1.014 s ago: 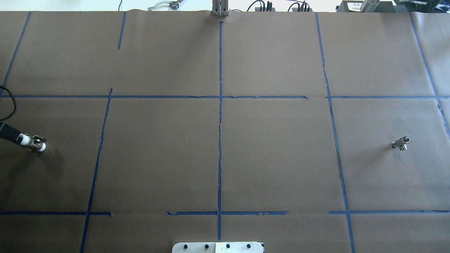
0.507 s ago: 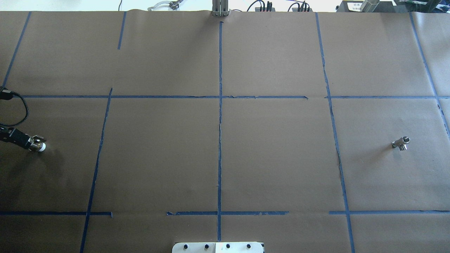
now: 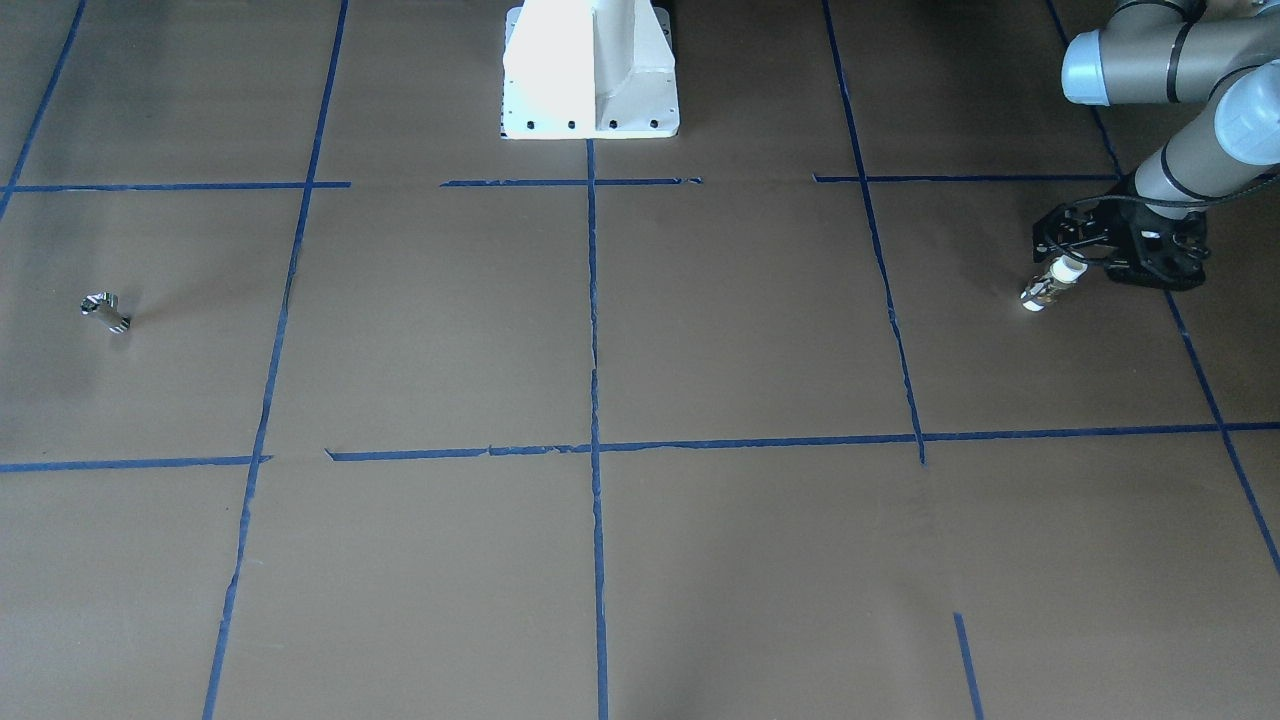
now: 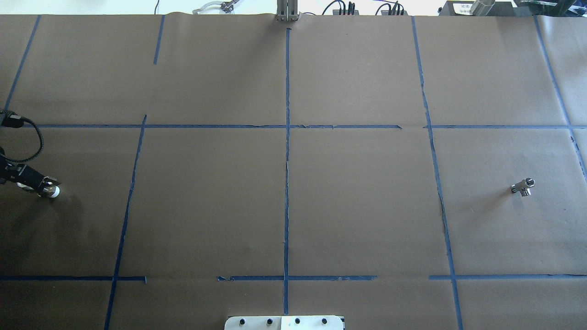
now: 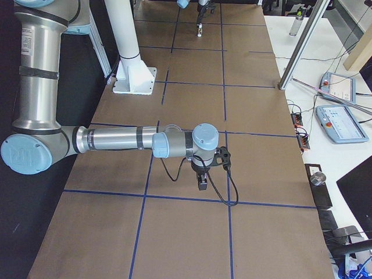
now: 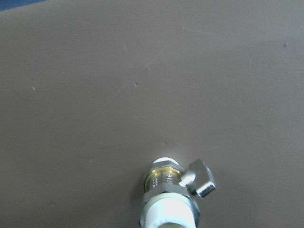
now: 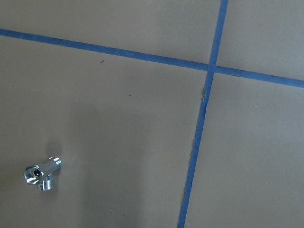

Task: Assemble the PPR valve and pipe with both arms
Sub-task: 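Lift the pipe with the left gripper and carry it toward the table center, then set the pipe upright at the table center and open the left gripper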

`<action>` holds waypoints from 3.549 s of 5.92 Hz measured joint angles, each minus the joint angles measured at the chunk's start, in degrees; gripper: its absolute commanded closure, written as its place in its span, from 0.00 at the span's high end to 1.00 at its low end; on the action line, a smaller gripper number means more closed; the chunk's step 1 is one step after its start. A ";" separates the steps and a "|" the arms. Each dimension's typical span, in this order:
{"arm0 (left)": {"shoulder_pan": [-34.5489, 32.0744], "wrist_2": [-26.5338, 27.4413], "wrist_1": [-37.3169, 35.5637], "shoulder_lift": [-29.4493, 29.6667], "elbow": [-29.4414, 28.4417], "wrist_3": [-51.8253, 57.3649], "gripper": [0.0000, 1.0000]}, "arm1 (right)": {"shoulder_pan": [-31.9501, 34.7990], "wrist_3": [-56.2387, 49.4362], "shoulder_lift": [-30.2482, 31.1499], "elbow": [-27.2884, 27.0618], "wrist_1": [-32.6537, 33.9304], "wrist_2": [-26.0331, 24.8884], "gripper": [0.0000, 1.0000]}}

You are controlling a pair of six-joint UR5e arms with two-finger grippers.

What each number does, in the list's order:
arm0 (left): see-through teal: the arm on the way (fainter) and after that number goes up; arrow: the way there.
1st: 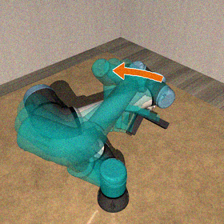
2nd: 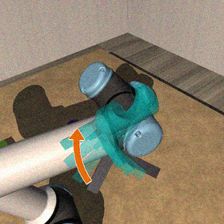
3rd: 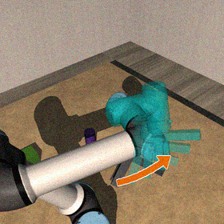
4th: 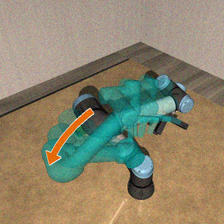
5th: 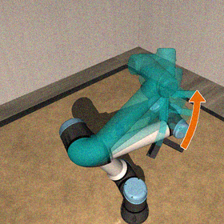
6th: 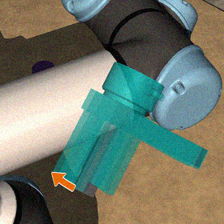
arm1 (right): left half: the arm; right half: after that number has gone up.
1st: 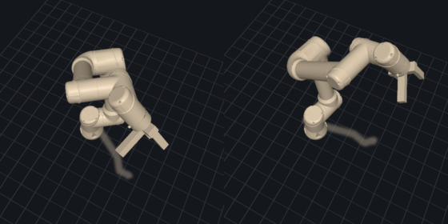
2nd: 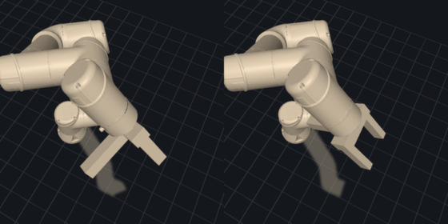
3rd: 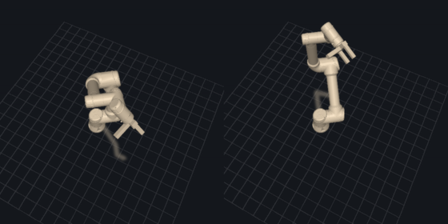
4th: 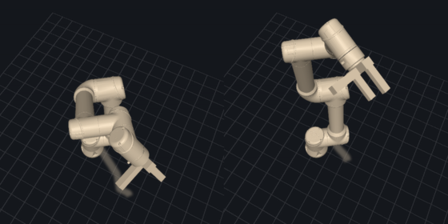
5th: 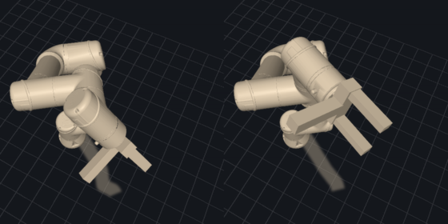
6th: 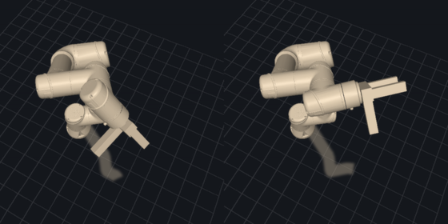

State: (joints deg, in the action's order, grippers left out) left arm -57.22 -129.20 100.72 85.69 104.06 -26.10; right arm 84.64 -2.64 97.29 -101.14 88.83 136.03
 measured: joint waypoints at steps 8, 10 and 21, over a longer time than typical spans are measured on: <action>-0.35 0.09 -0.15 1.10 1.11 -0.52 0.00 | 0.00 -0.02 0.03 -0.11 -0.02 0.02 1.00; -0.22 0.13 -0.65 3.69 5.45 -8.83 0.00 | 0.00 0.00 0.08 -0.16 -0.02 0.02 1.00; 25.50 11.92 -16.16 58.88 -22.11 -52.11 0.08 | 0.00 0.00 1.33 -1.68 -0.10 1.50 1.00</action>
State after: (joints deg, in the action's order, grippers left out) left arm -31.72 -117.28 84.56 144.57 81.95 -78.21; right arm 84.64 -2.64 98.62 -102.82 88.73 137.54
